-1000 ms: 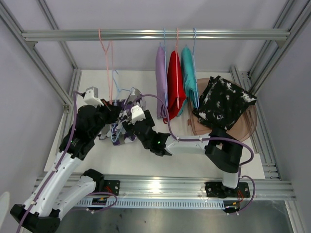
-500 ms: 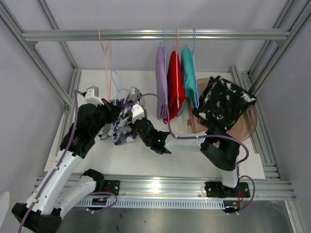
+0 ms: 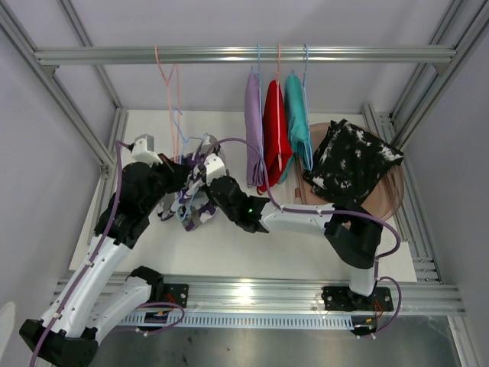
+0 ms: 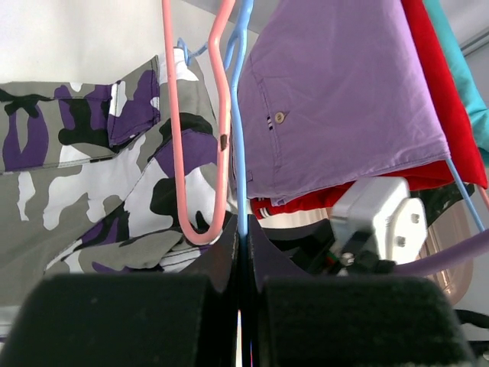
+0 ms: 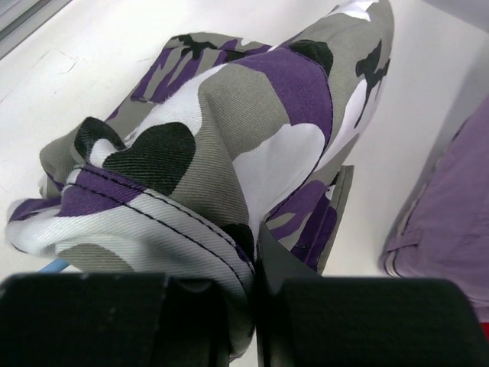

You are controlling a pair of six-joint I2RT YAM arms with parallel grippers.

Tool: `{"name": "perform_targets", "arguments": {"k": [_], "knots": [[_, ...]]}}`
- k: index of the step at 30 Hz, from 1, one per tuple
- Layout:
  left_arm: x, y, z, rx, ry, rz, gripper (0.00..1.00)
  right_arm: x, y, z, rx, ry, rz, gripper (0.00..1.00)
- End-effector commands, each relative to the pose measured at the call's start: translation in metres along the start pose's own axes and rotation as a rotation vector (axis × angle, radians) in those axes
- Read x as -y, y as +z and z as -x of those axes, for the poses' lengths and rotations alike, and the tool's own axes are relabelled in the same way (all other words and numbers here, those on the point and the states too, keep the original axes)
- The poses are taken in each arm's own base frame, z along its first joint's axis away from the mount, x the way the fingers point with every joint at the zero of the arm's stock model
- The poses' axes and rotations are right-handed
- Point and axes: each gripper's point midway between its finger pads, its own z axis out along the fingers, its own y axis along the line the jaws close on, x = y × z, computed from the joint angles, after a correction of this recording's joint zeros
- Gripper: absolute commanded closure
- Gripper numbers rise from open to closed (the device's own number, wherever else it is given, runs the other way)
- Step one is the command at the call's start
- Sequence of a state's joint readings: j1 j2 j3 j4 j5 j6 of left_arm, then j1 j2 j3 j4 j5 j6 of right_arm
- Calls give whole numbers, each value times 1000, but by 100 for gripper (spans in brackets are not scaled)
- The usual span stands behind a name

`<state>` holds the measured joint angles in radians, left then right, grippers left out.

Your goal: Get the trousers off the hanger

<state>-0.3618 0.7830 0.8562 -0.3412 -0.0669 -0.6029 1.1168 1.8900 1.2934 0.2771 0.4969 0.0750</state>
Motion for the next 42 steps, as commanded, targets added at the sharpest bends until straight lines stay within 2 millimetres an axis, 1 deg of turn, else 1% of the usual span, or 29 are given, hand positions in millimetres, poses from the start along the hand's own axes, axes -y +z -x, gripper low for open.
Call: {"name": "perform_targets", "arguments": {"k": [1,2,4,10,11,13,14,15,16,17,18,19,21,22,25,26,28,29,31,32,35,36,38,39,40,42], "knots": [[26,-8,36,104,-5,-93,100,26,-22,89,154,71,-54,100],[26,-8,36,104,-5,-93,100,29,-28,100,173,72,-59,100],[27,-10,38,112,-5,-93,100,32,-33,106,179,66,-60,100],[25,-9,36,105,-2,-87,100,34,-49,125,183,55,-40,100],[25,-9,36,105,-2,-87,100,34,-53,134,196,61,-31,100],[25,-8,37,106,-2,-85,100,34,-60,143,197,57,-23,100],[25,-8,36,104,-2,-86,100,34,-62,149,203,55,-18,100],[25,-8,36,104,-3,-86,100,36,-68,162,215,54,-22,100],[24,-8,36,103,-3,-82,100,37,-71,169,224,58,-28,100],[24,-7,35,98,-3,-78,100,40,-76,182,232,62,-35,100],[24,-6,35,94,-1,-75,100,42,-79,190,236,40,-42,100],[23,-4,35,91,-1,-73,99,44,-85,203,250,43,-45,100],[23,-3,33,83,-1,-73,100,46,-91,214,255,27,-45,100],[24,-3,32,80,1,-80,100,48,-97,227,279,35,-47,100],[24,1,29,67,-1,-81,100,51,-103,239,288,24,-45,100],[24,3,26,58,0,-80,100,52,-108,248,296,23,-45,100],[24,5,24,49,2,-82,100,54,-112,257,305,19,-48,100],[23,6,22,41,2,-80,100,55,-117,268,323,24,-49,100],[23,8,20,33,3,-78,100,57,-123,275,325,5,-54,100],[23,9,20,30,1,-80,100,60,-130,286,344,9,-65,100],[21,13,17,19,0,-72,100,61,-143,296,355,-12,-70,100],[25,12,14,3,1,-95,100,64,-150,303,364,-11,-80,100],[24,14,12,-4,1,-92,100,64,-164,311,376,-27,-82,100],[25,15,12,-6,1,-92,100,68,-171,314,377,-31,-102,100],[24,16,11,-10,0,-90,100,68,-183,322,396,-30,-100,100],[24,16,13,-10,8,-84,100,71,-197,329,409,-56,-119,100]]}}
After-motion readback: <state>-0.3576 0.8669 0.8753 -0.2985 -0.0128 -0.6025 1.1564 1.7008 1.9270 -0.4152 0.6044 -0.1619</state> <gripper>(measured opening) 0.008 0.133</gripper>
